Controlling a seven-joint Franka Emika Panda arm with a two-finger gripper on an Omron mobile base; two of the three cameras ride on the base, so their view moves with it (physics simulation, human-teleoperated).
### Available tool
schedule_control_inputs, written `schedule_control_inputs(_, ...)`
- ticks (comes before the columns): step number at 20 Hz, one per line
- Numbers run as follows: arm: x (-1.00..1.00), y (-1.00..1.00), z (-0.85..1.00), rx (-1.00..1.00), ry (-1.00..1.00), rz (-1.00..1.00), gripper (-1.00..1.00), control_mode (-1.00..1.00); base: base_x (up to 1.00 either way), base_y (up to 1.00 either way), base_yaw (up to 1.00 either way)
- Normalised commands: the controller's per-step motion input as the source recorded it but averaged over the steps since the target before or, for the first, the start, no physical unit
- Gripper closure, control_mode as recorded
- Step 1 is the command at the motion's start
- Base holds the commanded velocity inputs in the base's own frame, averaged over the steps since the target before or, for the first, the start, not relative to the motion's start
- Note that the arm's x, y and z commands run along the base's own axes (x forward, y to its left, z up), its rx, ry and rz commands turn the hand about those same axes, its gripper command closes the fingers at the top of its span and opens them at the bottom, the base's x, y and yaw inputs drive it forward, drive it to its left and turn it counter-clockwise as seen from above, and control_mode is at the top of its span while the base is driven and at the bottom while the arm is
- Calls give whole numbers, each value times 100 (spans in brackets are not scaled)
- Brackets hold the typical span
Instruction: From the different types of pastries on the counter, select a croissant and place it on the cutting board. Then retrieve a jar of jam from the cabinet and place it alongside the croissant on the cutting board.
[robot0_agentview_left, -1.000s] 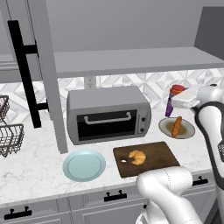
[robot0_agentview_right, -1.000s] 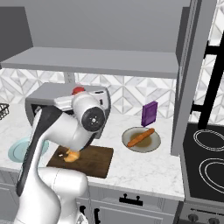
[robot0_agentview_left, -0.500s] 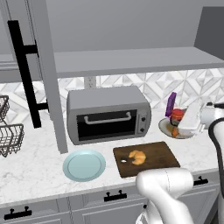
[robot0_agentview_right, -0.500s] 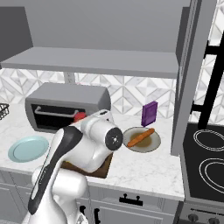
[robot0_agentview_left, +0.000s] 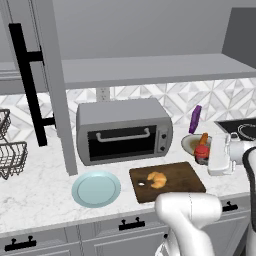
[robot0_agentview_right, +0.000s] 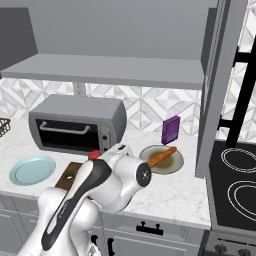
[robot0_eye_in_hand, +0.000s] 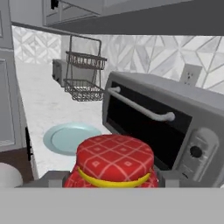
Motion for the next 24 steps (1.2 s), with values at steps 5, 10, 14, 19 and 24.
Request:
schedule_control_inputs(5,0,0,-65,0,0,15,100,-100,0,0,0)
schedule_control_inputs(10,12,1,-49,0,1,15,100,-100,0,0,0)
schedule_control_inputs(14,38,0,-27,3,7,19,100,-100,0,0,0)
schedule_control_inputs(19,42,-13,-27,10,6,22,100,-100,0,0,0)
schedule_control_inputs(24,44,-16,-34,11,2,22,100,-100,0,0,0)
